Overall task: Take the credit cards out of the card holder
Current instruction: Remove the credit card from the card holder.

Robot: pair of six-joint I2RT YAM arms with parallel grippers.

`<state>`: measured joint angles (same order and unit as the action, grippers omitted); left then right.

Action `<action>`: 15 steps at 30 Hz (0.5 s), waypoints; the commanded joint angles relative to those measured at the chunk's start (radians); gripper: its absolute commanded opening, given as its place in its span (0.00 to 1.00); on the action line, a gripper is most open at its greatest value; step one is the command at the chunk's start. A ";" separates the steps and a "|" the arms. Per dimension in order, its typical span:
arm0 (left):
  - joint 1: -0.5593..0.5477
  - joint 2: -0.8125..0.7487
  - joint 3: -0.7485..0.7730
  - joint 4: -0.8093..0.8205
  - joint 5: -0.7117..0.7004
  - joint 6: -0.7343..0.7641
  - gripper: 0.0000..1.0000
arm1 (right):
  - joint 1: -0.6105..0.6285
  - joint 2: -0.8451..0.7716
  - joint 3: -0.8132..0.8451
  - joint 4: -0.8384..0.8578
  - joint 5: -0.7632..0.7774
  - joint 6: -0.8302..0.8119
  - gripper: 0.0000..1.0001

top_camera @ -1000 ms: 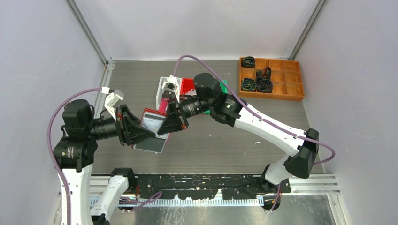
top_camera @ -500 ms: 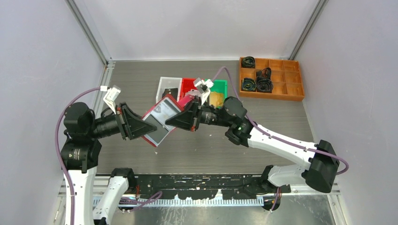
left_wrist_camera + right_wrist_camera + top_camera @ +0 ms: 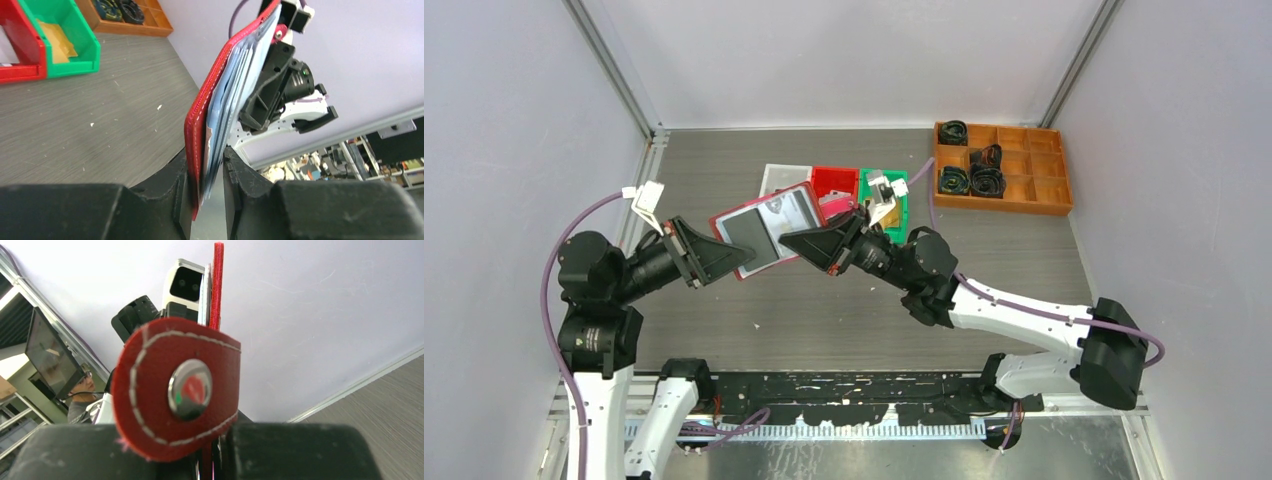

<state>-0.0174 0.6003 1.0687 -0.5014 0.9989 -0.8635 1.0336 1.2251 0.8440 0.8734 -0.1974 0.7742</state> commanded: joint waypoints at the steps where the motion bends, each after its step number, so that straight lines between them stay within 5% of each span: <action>1: -0.001 -0.007 -0.008 0.087 -0.113 -0.055 0.26 | 0.032 0.026 0.013 0.164 0.097 0.004 0.01; 7: -0.001 -0.008 -0.019 0.099 -0.131 -0.059 0.12 | 0.050 0.041 0.001 0.182 0.140 -0.005 0.03; 12: -0.001 0.004 0.011 0.037 -0.106 0.085 0.01 | 0.033 0.042 -0.002 0.138 0.083 0.014 0.51; 15: -0.001 0.026 0.059 -0.049 -0.067 0.243 0.00 | -0.062 -0.002 0.026 0.025 -0.062 0.060 0.70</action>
<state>-0.0177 0.6064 1.0561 -0.4999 0.8978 -0.8196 1.0561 1.2823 0.8318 0.9443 -0.1158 0.7940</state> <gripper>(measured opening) 0.126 0.616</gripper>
